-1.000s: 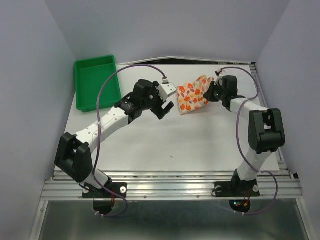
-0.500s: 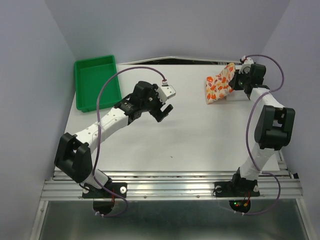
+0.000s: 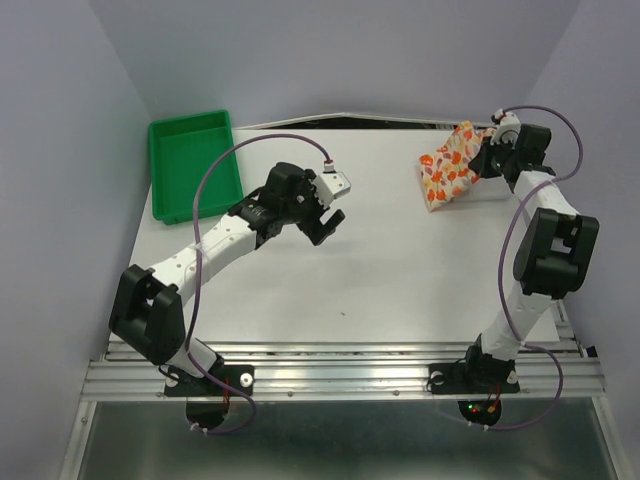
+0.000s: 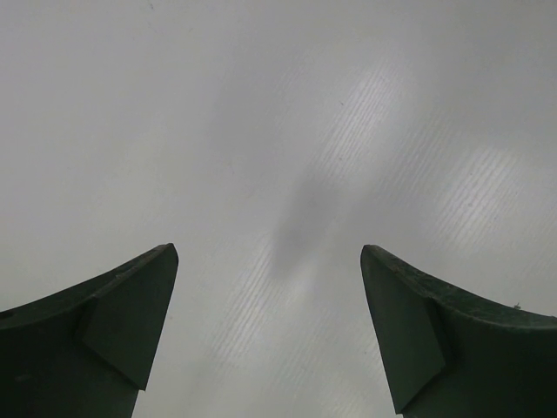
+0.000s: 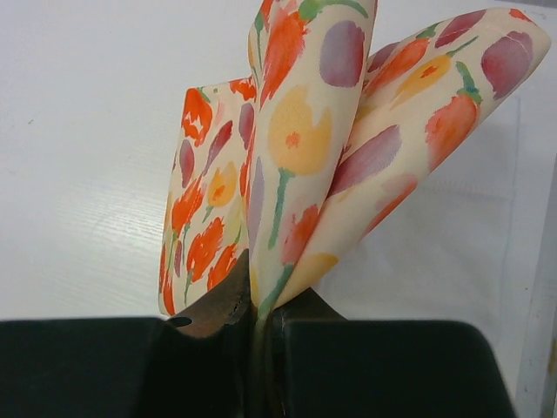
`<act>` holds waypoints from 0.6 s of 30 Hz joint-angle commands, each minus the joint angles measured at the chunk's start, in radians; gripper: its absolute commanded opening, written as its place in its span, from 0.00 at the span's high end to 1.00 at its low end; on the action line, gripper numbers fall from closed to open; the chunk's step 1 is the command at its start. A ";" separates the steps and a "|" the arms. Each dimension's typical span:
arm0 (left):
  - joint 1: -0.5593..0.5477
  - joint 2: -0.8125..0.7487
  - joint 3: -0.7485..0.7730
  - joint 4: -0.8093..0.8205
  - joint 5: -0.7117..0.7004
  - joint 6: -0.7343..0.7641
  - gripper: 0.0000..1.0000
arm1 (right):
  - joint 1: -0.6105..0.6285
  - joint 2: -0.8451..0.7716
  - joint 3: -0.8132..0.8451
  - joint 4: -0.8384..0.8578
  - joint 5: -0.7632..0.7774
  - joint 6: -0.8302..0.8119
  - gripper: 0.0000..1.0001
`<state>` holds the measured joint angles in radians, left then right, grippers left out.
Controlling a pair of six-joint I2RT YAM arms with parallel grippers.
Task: Fold and stack the skirts
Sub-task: Neatly place the folded skirt to the corner
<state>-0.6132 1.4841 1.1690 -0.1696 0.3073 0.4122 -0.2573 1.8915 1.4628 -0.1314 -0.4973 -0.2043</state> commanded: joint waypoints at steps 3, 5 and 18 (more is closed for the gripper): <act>0.003 0.002 0.047 -0.007 0.023 0.014 0.01 | -0.022 0.026 0.087 0.044 0.002 -0.072 0.99; 0.003 0.004 0.047 -0.008 0.024 0.014 0.01 | -0.042 0.035 0.100 0.047 -0.004 -0.076 0.99; 0.003 0.030 0.058 -0.019 0.029 0.020 0.01 | -0.126 0.086 0.080 0.113 -0.055 -0.027 0.99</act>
<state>-0.6132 1.5085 1.1759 -0.1856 0.3164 0.4191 -0.3569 1.9591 1.5162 -0.1181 -0.5251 -0.2577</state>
